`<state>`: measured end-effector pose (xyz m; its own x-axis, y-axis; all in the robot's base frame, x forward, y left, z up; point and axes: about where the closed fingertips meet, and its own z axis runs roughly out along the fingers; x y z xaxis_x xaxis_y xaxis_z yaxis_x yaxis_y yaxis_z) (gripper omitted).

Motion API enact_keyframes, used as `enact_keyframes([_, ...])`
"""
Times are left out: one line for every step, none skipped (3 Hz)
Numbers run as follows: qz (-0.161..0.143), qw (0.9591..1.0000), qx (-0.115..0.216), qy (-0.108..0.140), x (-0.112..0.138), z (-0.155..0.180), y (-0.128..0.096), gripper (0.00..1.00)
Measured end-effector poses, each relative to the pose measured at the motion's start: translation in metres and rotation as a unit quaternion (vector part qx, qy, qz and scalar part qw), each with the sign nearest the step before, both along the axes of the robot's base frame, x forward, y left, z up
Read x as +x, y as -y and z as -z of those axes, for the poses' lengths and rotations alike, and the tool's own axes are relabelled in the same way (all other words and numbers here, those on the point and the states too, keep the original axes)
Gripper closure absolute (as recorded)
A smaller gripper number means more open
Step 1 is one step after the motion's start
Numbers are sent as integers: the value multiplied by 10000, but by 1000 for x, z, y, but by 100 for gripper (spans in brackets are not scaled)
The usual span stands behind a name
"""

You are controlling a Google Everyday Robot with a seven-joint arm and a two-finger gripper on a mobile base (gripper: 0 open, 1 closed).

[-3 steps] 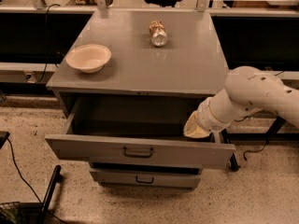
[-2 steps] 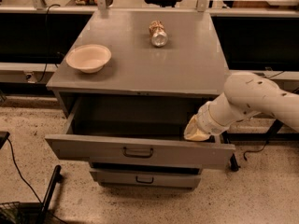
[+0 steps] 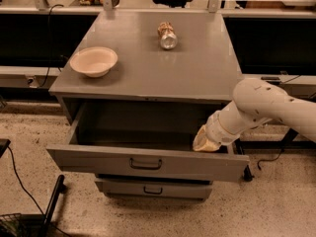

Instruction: Open top drawer

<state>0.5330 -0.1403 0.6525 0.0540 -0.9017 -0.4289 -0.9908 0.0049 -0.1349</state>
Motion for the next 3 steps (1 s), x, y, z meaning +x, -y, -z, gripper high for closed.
enact_keyframes([-319,9991,167,-215,-6,3,-6,100])
enact_keyframes([-723,9954,485,-391,-19,-8,-13,100])
enact_keyframes([-1116,9898,820,-321,-38,-36,-22,100])
